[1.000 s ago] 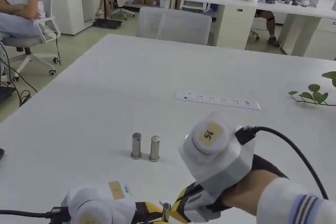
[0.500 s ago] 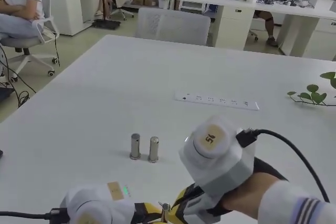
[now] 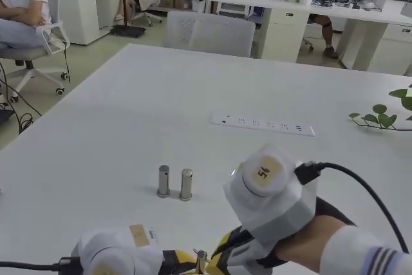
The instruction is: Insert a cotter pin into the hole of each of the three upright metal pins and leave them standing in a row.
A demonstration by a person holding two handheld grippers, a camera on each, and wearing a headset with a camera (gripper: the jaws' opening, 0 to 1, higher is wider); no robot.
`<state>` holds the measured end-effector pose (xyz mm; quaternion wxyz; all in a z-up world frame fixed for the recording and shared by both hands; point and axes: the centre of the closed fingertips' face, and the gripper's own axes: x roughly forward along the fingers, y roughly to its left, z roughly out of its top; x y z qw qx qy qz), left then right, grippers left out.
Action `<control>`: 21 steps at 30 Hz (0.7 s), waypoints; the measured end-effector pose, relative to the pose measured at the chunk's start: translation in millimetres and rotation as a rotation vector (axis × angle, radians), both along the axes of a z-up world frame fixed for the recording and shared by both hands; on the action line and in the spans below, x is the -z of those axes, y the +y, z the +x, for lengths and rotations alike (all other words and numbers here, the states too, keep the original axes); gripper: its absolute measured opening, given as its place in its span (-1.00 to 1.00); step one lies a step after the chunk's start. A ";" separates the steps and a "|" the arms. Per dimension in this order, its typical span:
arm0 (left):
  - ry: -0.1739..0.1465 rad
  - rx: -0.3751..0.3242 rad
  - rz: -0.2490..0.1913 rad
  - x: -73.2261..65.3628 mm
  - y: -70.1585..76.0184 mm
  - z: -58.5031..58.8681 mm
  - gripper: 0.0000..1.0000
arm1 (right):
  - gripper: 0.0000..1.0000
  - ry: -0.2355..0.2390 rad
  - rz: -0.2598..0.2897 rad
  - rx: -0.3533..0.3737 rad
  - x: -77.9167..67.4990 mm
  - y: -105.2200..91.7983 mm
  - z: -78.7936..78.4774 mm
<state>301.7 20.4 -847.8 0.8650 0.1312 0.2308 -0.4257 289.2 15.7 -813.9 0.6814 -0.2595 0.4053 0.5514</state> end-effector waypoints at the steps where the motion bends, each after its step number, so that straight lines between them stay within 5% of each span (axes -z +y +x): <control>1: 0.000 0.000 0.000 0.0 0.0 0.1 -0.86 | -0.76 -0.003 0.000 -0.003 -0.1 0.0 -0.2; 21: 0.001 -0.002 -0.002 -0.4 -0.3 1.0 -0.86 | -0.77 -0.004 0.002 0.022 0.7 -14.2 -6.9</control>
